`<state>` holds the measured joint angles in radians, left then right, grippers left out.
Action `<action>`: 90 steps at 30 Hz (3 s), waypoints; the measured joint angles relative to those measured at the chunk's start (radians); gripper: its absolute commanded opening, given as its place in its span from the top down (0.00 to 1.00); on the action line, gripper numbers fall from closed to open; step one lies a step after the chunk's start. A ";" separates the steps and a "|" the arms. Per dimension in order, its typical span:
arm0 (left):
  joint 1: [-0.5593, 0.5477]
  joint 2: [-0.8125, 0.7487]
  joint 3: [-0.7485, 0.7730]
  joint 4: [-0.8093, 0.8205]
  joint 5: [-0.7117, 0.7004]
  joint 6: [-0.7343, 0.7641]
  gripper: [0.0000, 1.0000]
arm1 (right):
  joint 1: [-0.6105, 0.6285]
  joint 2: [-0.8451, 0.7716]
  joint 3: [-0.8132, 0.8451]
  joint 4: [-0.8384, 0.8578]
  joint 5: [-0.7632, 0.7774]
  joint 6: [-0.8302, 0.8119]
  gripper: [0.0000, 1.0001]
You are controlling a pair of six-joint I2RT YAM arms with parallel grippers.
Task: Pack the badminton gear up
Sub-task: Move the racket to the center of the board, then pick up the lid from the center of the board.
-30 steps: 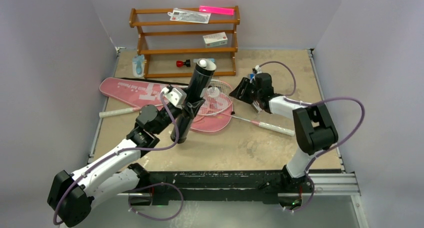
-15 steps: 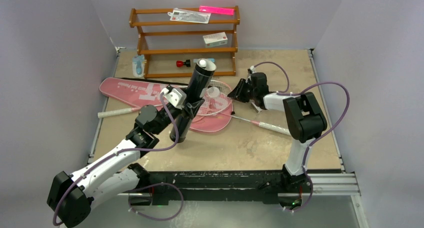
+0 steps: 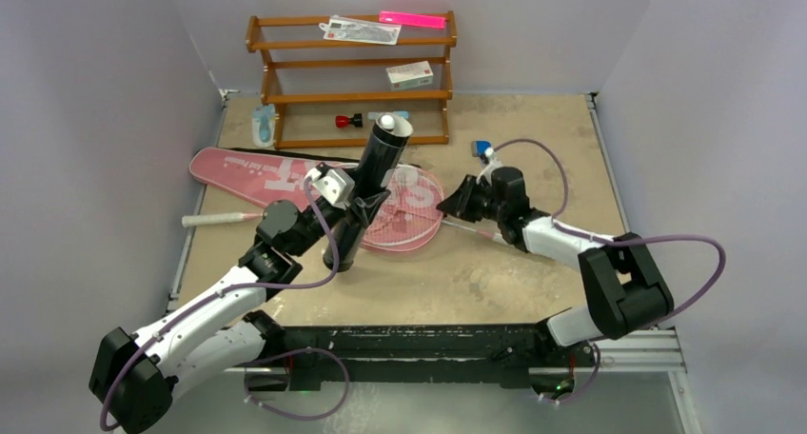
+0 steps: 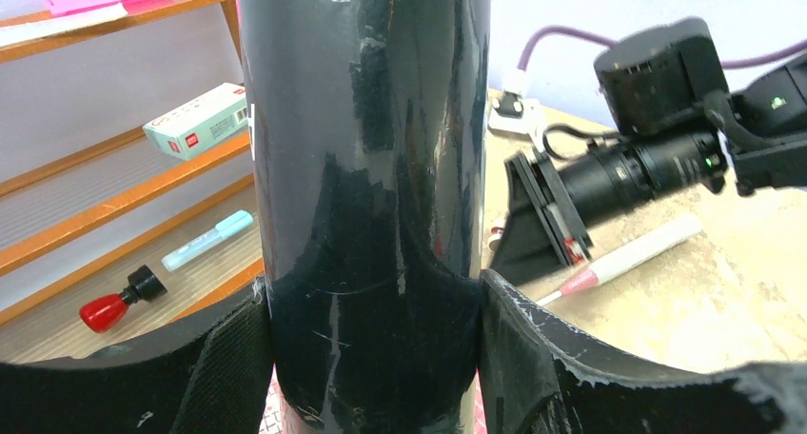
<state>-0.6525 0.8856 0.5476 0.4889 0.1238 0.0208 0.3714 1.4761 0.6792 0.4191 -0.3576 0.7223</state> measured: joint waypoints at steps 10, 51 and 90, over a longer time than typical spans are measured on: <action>0.000 -0.004 0.000 -0.001 0.009 0.000 0.54 | 0.016 -0.075 -0.153 -0.075 0.068 -0.021 0.24; 0.007 -0.073 0.000 -0.015 -0.075 0.025 0.54 | 0.293 0.715 0.974 -0.597 0.671 -0.421 0.23; 0.011 -0.073 0.000 -0.020 -0.048 0.025 0.54 | 0.288 0.802 1.123 -0.660 0.690 -0.382 0.14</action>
<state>-0.6415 0.8124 0.5476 0.4686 0.0753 0.0460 0.6598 2.2780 1.8027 -0.2409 0.3328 0.3401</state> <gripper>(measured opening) 0.642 0.861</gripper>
